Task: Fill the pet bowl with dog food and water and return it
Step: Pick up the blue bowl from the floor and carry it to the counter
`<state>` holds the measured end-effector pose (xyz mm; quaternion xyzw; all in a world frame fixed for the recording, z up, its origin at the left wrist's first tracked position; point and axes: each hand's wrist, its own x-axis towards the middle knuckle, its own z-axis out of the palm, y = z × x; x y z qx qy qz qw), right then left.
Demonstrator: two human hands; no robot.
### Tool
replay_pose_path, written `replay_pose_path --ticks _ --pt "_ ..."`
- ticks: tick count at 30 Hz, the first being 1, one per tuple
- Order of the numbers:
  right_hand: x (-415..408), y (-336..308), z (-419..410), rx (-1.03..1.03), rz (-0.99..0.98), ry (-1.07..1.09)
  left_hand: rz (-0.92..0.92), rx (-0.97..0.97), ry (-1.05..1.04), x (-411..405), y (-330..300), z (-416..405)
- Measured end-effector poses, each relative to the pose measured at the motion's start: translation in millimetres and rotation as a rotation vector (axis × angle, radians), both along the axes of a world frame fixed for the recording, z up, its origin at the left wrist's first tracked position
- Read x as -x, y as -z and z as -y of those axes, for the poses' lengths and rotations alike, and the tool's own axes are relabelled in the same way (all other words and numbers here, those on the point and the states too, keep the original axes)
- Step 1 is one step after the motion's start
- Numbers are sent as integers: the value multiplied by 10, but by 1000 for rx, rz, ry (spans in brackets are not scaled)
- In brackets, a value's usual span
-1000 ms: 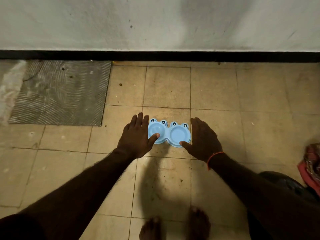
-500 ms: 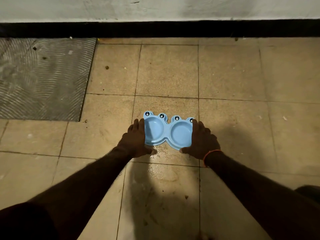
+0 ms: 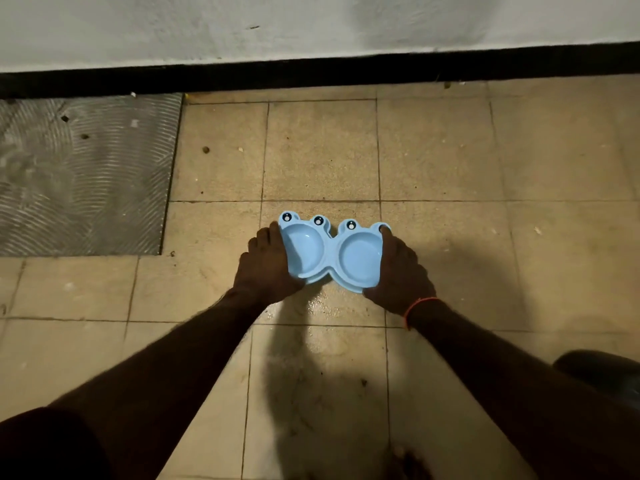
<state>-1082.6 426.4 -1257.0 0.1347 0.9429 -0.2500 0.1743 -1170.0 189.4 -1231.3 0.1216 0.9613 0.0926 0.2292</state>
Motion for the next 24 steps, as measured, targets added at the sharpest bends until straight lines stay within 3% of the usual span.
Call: replay_pose_path --ticks 6,10,18,24 --pt "89 -1257 -63 85 -73 63 -84 -28 5 57 -1286 20" --pt "27 -2301 -115 141 -117 103 -102 -160 14 2 -2325 42" --pt "-412 -4882 -307 152 -206 169 -152 -365 123 -177 -4794 56" --pt "-813 -6694 -544 166 -271 215 -214 -659 236 -450 -6759 -216"
